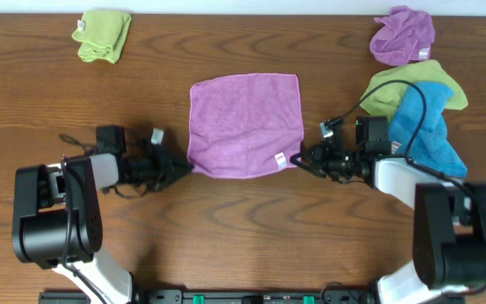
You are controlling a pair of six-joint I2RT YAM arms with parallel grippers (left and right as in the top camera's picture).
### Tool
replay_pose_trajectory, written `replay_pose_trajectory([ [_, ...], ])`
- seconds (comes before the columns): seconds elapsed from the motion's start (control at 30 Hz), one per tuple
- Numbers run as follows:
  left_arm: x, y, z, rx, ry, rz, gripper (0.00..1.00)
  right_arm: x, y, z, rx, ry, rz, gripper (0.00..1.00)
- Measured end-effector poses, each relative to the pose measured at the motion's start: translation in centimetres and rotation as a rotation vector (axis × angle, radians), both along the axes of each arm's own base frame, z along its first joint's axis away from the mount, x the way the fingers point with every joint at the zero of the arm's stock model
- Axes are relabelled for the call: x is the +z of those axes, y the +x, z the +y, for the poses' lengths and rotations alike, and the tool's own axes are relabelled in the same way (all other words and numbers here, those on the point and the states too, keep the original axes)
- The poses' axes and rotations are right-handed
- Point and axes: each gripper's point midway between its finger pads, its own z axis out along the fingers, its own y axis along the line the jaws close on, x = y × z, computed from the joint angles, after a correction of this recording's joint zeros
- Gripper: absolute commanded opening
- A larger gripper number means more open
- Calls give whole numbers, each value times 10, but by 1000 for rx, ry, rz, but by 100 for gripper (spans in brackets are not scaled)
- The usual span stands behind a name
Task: Fold the cloth
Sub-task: 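Grasp the near corners and fold the near edge up toward the far edge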
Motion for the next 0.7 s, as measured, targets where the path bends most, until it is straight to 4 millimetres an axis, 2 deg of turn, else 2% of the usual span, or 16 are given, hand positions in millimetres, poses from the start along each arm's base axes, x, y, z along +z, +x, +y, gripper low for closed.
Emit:
replay_pose_trajectory([
  [0.13, 23, 27, -7, -28, -12, -87, 6, 26, 2, 0, -3, -1, -62, 2],
  [0.3, 42, 44, -27, -82, -4, -151, 6, 47, 6, -5, -30, -38, -132, 2],
  [0.4, 49, 56, -34, -87, 27, -178, 6, 43, 8, -11, -64, -81, -119, 2],
  [0.53, 56, 67, -33, -72, 44, -197, 6, 34, 10, -19, -108, -130, -87, 1],
  [0.7, 59, 72, -32, -65, 48, -203, 6, 35, 18, -21, -139, -147, -108, 2],
])
